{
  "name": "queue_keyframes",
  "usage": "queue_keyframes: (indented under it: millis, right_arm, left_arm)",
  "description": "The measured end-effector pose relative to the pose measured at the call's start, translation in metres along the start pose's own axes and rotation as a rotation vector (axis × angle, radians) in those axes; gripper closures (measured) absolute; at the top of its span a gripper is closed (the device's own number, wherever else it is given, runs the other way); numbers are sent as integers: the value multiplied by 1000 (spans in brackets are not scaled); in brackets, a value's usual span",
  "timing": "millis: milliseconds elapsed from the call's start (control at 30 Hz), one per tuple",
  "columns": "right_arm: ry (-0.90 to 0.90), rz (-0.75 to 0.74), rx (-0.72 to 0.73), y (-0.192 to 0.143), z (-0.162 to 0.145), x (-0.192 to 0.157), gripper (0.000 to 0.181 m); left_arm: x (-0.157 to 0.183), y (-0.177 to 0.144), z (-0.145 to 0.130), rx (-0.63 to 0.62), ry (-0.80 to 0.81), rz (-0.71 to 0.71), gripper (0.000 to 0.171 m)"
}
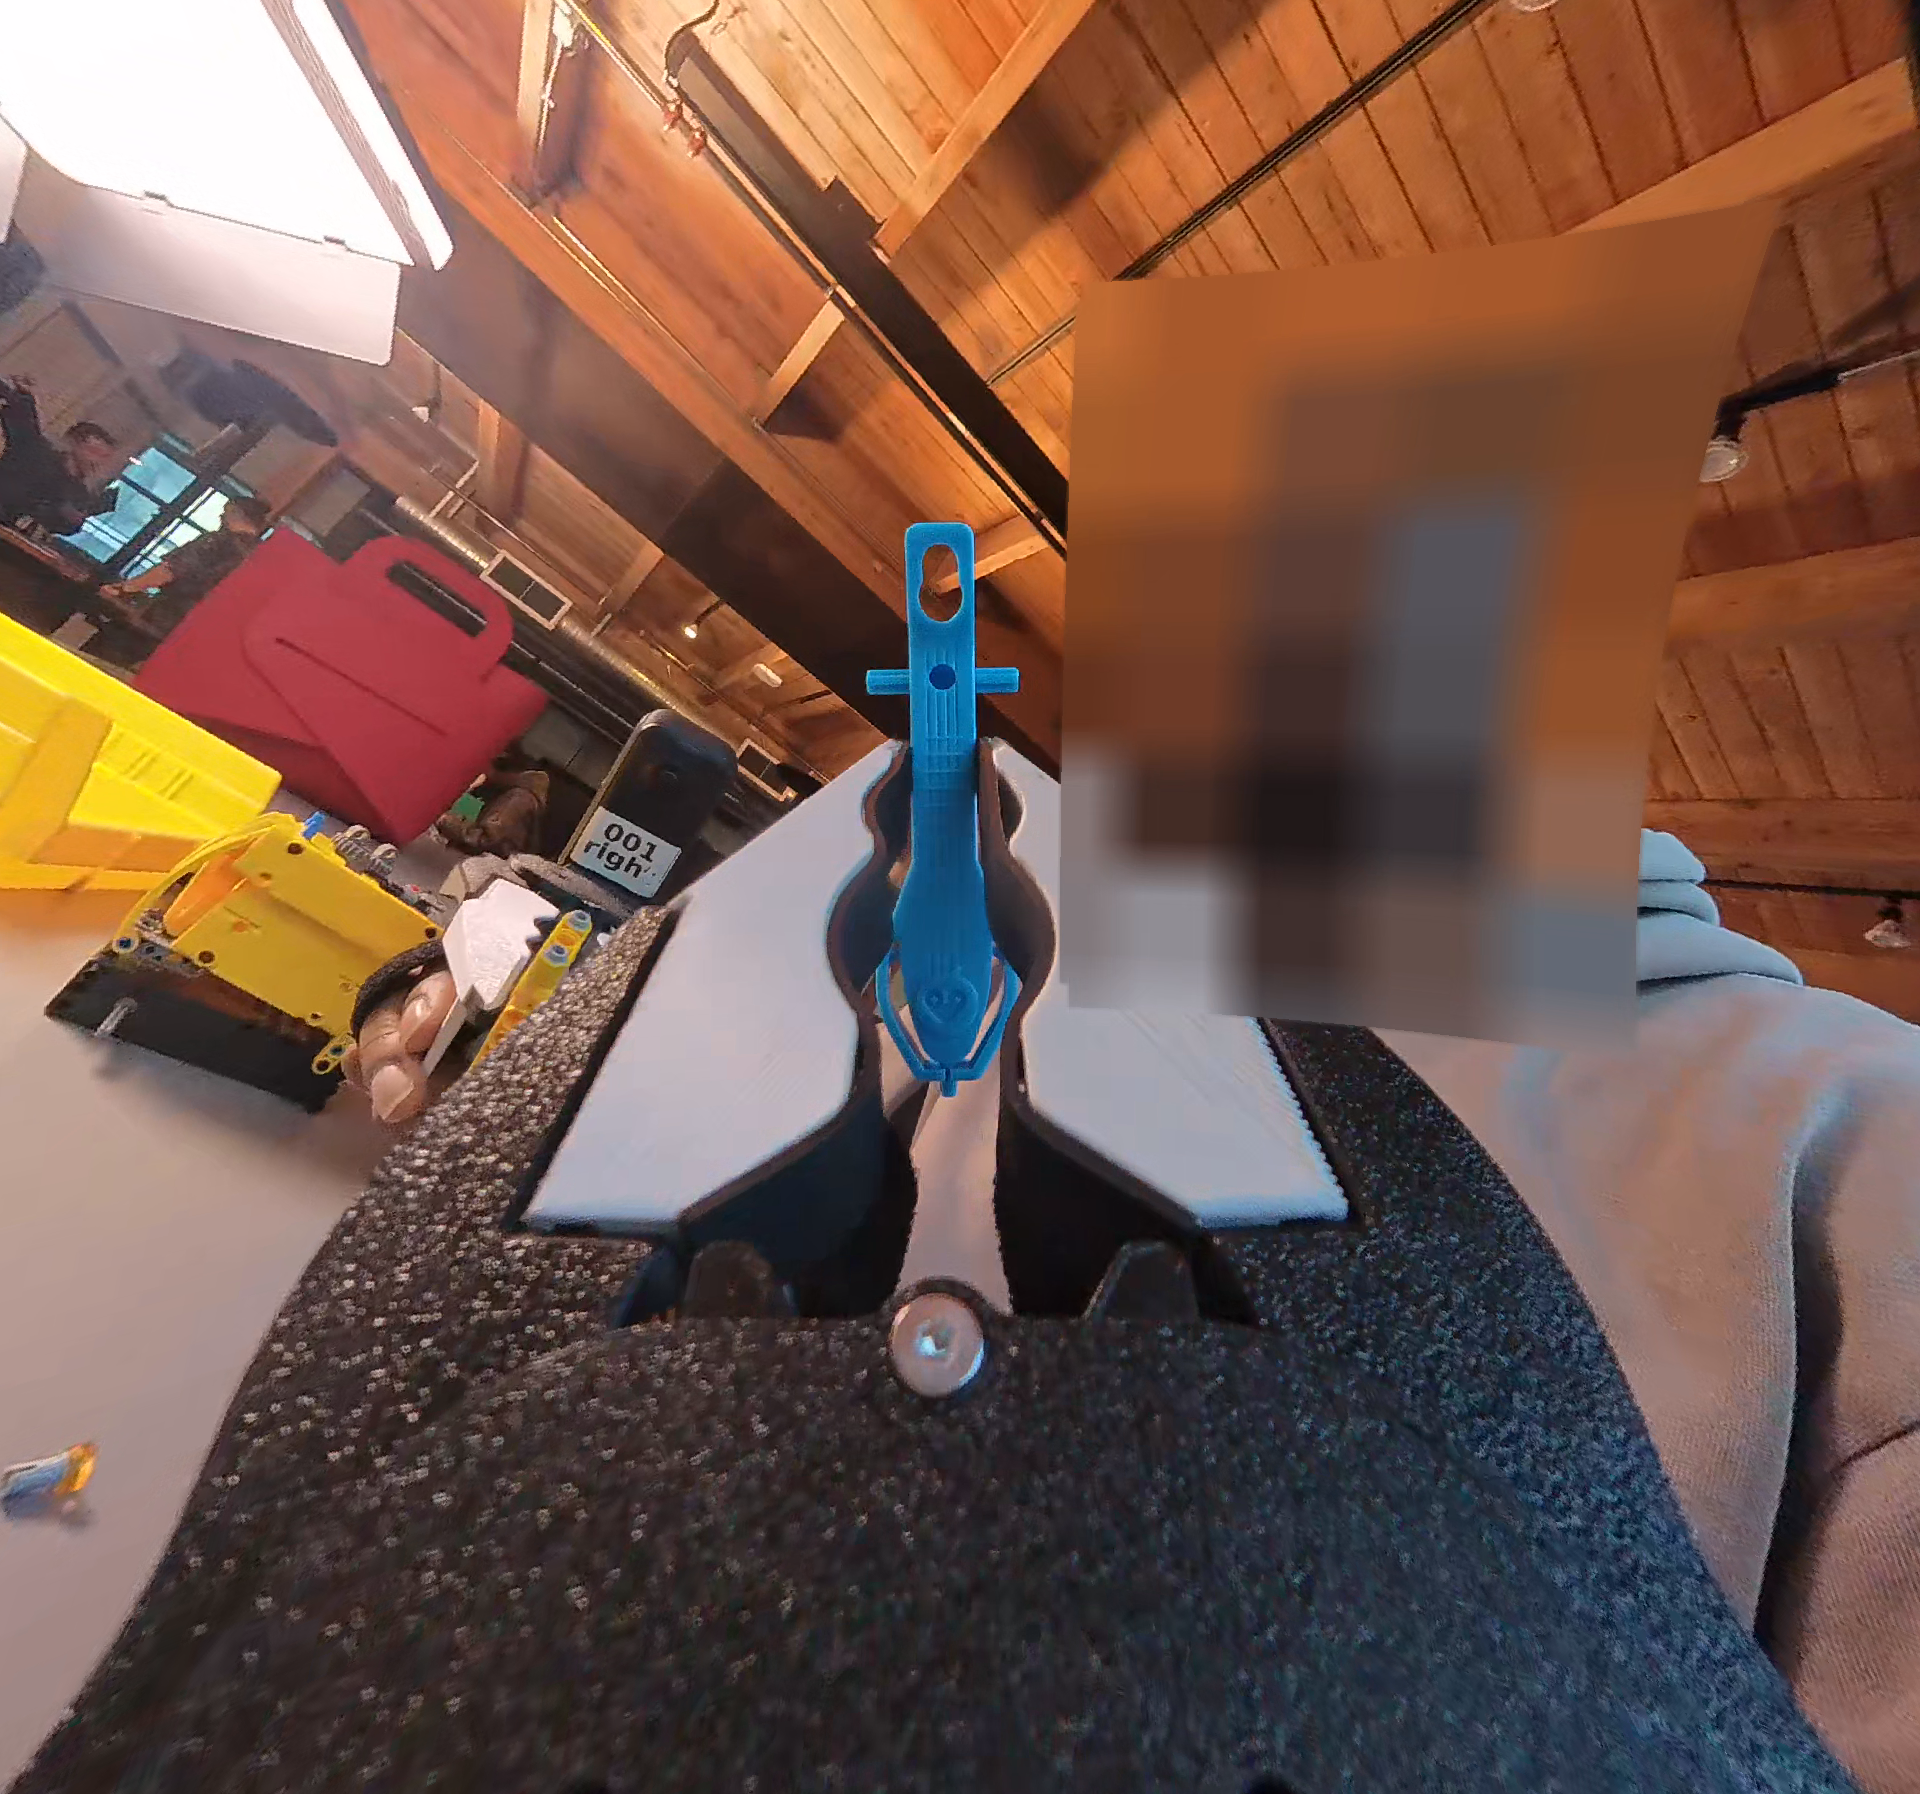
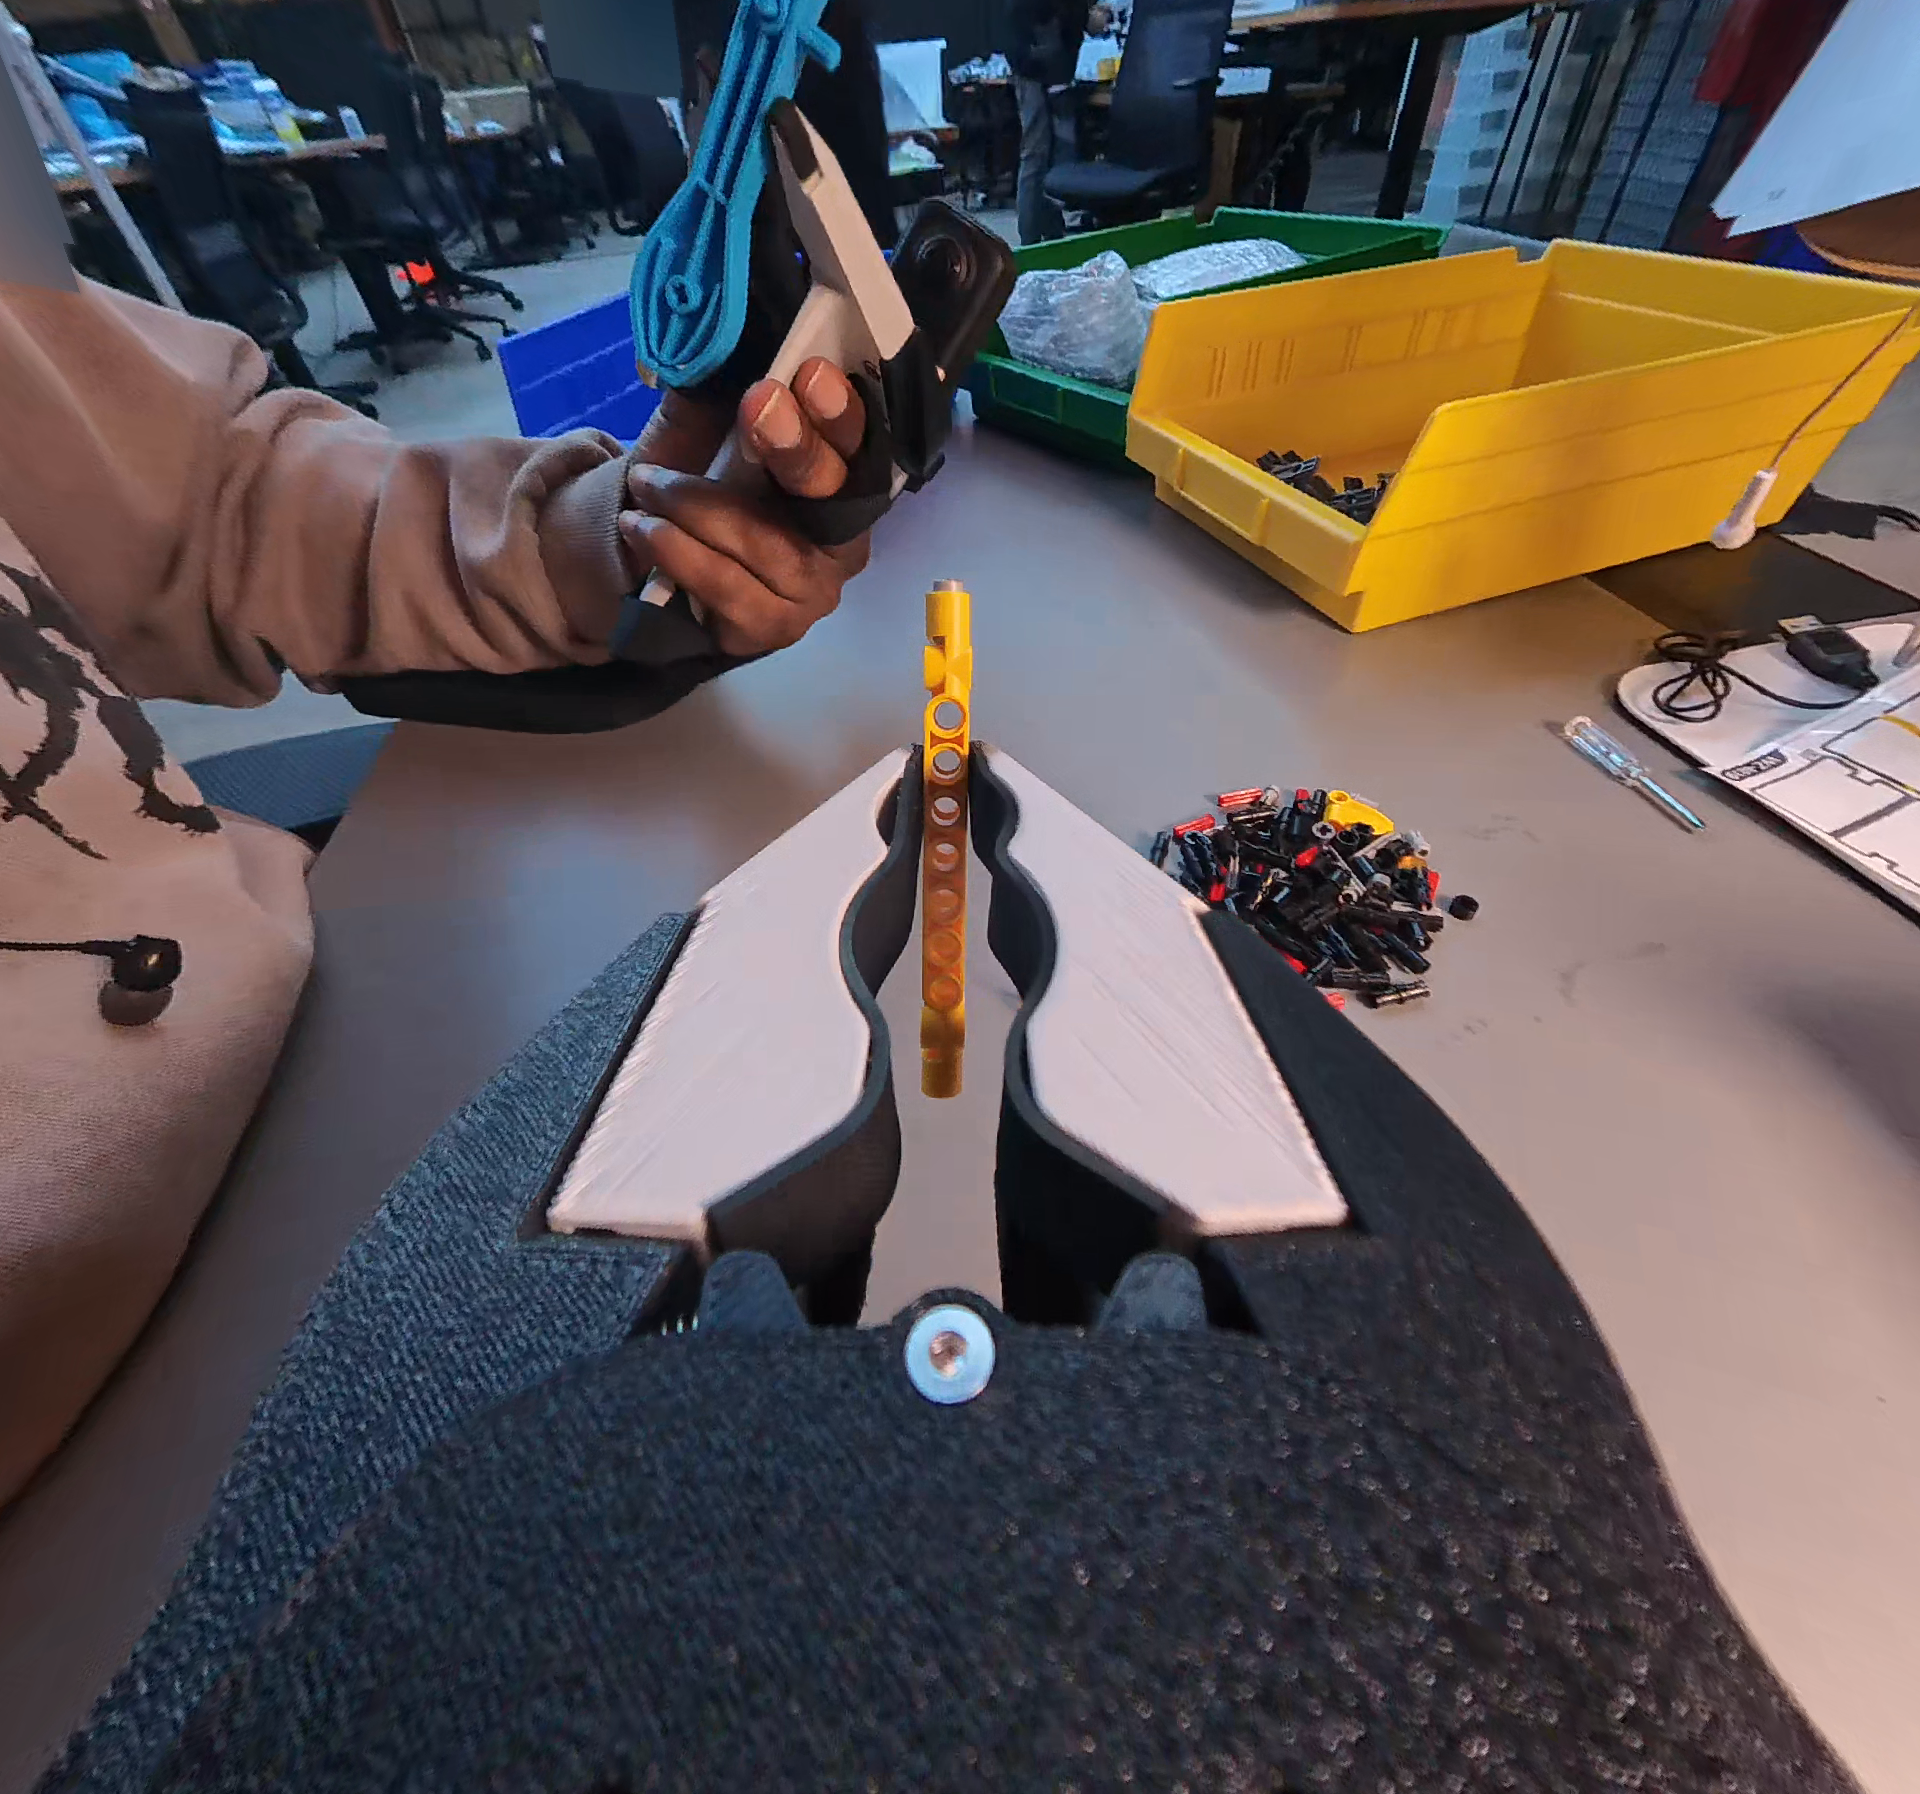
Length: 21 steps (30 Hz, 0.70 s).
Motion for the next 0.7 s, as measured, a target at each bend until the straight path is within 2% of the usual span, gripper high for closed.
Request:
queue_keyframes:
  millis: [400,533,700]
  right_arm:
    - [-106,-25,-7,5,3,-11,174]
    - [-131,-43,10,4,7,-11,174]
    - [-213,-95,29,2,12,-10,174]
  left_arm:
    - [-8,2,-12,-22,-7,18,161]
    - [-18,6,-28,-111,4,83,161]
    - [-36,9,-59,-308,32,204,161]
Point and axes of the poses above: each gripper's, where its closed fingertips meet, y out along the fingers, z out of its top, x = y × z across the jaws, the point moved 1 cm from there along -y, back along the fingers, and after that the axes turned 8 degrees about y, right-handed, at the moved point
